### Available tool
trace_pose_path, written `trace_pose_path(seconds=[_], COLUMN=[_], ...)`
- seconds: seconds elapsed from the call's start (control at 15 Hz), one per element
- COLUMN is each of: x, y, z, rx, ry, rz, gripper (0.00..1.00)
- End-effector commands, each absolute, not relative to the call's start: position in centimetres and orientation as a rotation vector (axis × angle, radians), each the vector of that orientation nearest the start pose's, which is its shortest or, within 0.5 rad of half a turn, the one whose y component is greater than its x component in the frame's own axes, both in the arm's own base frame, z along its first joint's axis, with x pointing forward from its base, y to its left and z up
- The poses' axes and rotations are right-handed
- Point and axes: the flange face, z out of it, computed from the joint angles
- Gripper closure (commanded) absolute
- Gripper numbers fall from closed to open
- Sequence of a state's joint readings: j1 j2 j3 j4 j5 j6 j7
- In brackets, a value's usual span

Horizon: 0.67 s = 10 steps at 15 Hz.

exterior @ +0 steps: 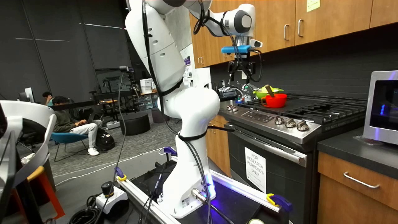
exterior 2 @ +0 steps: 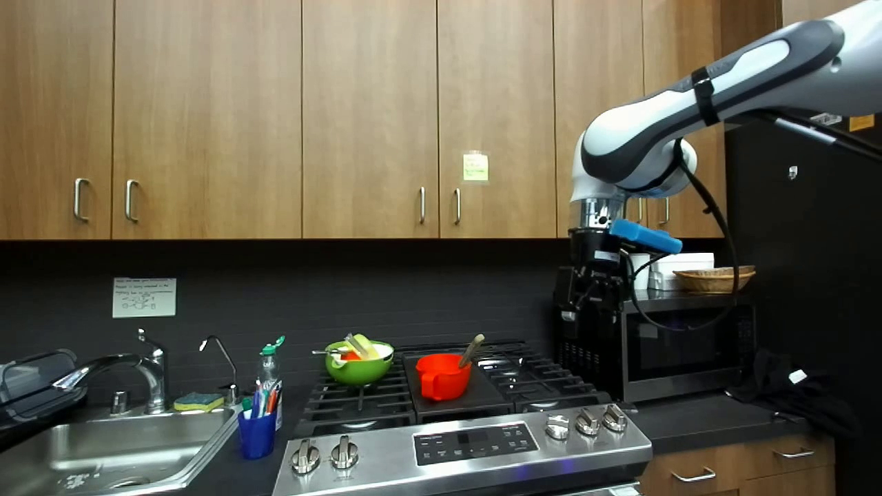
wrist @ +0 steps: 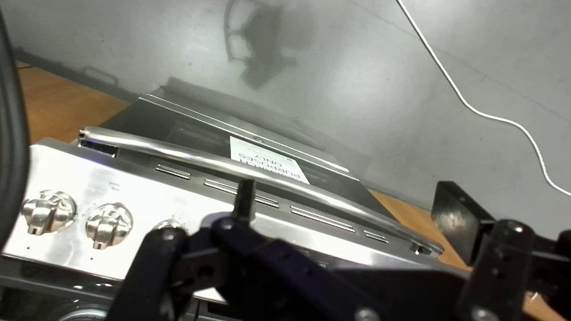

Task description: Take the kitchen utensil out of the orange bowl

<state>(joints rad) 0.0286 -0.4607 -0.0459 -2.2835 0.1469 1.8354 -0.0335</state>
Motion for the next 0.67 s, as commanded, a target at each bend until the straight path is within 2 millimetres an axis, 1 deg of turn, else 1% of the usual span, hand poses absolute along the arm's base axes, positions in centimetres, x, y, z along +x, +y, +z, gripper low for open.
trace_pose_path(seconds=[0.0, 0.13, 0.33, 0.6], x=[42.6, 43.3, 44.5, 45.6], y=[0.9, 0.9, 1.0, 1.5], z=[52.6, 52.2, 51.7, 50.8], rx=[-2.961, -2.966, -2.968, -2.96], ry=[0.086, 0.109, 0.13, 0.133], rz=[-0.083, -0.144, -0.289, -0.47], gripper=[0.0, 0.0, 0.0, 0.0])
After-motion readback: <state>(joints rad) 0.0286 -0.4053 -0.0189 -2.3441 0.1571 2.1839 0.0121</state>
